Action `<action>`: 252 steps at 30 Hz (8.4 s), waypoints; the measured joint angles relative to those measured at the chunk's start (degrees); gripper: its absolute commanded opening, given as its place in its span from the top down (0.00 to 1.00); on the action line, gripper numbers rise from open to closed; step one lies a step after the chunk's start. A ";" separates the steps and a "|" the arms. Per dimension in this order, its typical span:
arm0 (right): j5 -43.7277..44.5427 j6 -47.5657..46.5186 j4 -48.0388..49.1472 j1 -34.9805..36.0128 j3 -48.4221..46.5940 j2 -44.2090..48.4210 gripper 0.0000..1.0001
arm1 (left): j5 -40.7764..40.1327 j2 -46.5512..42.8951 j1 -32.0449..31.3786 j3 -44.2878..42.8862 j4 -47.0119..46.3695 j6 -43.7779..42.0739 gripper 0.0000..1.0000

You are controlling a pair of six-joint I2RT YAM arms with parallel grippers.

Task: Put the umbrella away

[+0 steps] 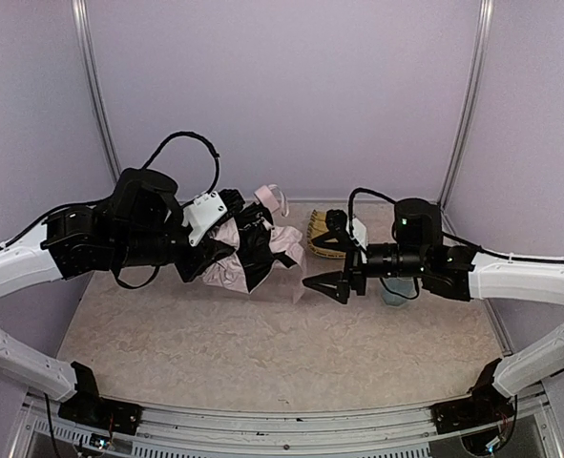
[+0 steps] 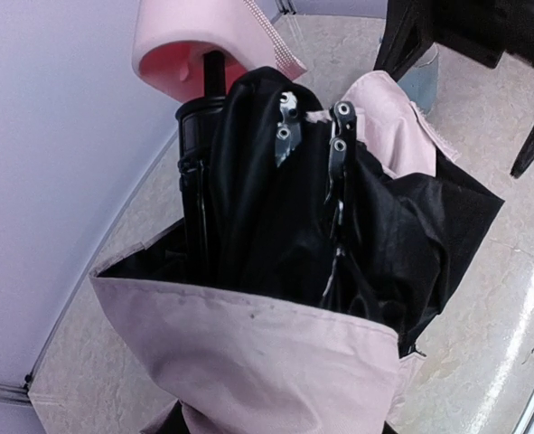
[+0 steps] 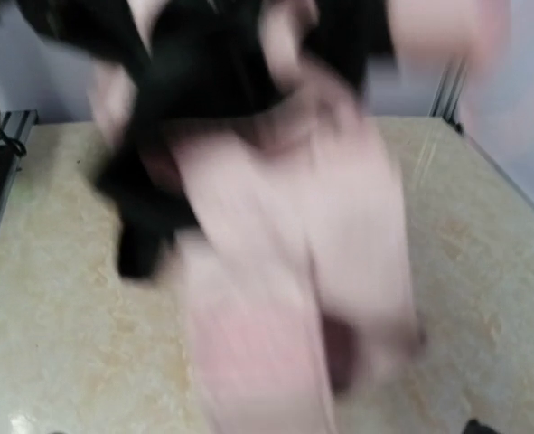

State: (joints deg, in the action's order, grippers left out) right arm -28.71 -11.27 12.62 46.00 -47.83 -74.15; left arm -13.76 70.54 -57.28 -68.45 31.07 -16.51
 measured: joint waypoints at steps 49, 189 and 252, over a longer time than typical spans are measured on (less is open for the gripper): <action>2.84 16.06 2.75 13.57 12.83 2.03 1.00 | 8.92 5.90 8.79 14.73 -25.55 10.27 1.00; -7.74 -21.00 -54.51 7.23 -23.54 -39.10 0.79 | 4.48 12.41 -19.26 37.44 -51.23 -7.58 0.10; 10.64 45.35 2.89 16.68 14.49 -7.13 0.62 | 16.52 30.58 -8.94 33.68 -59.89 0.92 0.64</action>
State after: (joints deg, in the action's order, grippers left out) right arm -18.06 34.09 15.51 62.67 -33.34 -81.28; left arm 2.76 101.12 -66.22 -34.76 -28.82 -15.59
